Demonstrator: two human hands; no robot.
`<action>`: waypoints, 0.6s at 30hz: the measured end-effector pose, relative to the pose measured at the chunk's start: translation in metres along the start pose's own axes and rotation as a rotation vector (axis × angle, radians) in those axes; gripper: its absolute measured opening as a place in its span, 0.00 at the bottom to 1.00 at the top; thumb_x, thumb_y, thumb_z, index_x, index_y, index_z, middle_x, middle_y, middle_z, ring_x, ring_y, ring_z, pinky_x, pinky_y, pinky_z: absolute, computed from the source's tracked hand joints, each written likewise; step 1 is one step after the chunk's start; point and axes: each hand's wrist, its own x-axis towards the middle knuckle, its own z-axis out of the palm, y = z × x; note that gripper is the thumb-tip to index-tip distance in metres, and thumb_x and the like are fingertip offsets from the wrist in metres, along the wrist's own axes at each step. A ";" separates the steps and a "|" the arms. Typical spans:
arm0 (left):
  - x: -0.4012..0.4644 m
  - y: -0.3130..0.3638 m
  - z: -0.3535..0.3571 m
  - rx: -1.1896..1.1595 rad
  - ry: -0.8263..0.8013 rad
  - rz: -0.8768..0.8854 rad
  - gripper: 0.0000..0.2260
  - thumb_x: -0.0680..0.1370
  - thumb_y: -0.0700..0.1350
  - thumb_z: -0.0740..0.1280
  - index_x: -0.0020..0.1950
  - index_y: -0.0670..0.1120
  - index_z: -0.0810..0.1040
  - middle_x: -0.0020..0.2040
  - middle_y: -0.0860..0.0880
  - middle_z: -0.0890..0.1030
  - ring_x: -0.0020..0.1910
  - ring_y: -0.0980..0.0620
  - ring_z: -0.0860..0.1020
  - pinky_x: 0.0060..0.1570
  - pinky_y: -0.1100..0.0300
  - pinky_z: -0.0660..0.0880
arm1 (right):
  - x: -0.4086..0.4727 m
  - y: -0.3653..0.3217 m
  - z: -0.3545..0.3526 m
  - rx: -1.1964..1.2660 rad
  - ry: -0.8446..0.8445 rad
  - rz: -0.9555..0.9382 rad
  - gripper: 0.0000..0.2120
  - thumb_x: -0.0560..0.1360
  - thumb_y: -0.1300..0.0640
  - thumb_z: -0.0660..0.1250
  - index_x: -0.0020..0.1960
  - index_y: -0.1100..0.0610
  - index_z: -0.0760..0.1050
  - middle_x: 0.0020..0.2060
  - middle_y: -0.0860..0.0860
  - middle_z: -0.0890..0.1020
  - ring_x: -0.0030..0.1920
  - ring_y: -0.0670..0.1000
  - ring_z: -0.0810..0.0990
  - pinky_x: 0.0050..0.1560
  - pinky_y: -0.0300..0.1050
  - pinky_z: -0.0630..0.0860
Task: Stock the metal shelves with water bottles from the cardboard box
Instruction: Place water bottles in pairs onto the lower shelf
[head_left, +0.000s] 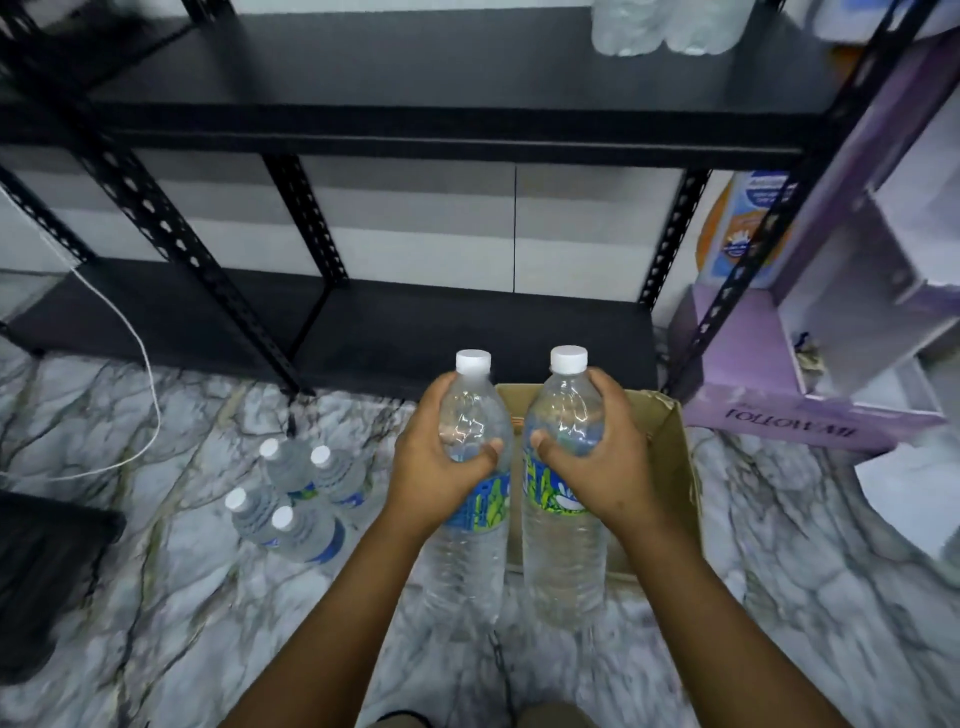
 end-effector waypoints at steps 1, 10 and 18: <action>0.004 0.004 0.002 -0.006 -0.008 0.012 0.31 0.68 0.48 0.74 0.62 0.74 0.65 0.59 0.59 0.77 0.57 0.59 0.78 0.55 0.64 0.76 | 0.002 -0.004 -0.005 0.000 0.008 -0.008 0.40 0.61 0.39 0.73 0.70 0.46 0.63 0.62 0.48 0.74 0.62 0.48 0.75 0.61 0.54 0.75; 0.054 0.025 -0.018 -0.036 -0.068 0.141 0.35 0.69 0.41 0.77 0.60 0.74 0.64 0.57 0.60 0.78 0.54 0.62 0.79 0.51 0.69 0.75 | 0.026 -0.048 -0.005 -0.107 0.159 -0.073 0.38 0.67 0.55 0.78 0.71 0.55 0.64 0.58 0.46 0.71 0.57 0.44 0.72 0.49 0.16 0.61; 0.101 0.042 -0.060 -0.080 -0.109 0.237 0.35 0.69 0.41 0.78 0.63 0.68 0.63 0.56 0.61 0.76 0.49 0.69 0.78 0.45 0.78 0.71 | 0.053 -0.092 0.024 -0.115 0.294 -0.123 0.38 0.67 0.53 0.78 0.72 0.53 0.64 0.61 0.45 0.71 0.60 0.43 0.71 0.54 0.24 0.63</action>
